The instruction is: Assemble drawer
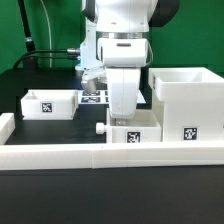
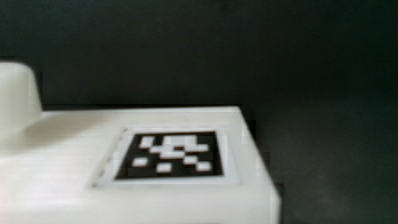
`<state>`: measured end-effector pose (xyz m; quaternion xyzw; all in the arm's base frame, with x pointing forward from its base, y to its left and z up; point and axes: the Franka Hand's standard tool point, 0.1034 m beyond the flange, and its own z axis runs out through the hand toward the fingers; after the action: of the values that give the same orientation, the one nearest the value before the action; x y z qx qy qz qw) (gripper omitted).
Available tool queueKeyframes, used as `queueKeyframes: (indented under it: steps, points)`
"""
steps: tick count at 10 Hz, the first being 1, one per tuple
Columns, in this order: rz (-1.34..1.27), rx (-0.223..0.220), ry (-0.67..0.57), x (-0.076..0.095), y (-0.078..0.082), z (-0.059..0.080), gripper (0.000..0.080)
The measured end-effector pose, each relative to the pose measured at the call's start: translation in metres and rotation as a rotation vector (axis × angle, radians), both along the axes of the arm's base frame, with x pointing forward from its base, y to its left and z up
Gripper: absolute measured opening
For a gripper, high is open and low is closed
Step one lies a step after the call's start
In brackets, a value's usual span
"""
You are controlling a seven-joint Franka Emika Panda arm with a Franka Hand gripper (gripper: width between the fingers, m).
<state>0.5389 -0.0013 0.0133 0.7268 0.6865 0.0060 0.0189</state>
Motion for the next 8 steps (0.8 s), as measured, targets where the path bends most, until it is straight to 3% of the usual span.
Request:
queueKeyframes:
  steps: [8]
  points:
    - [0.033, -0.010, 0.037, -0.0024, 0.0086, 0.0002, 0.0042]
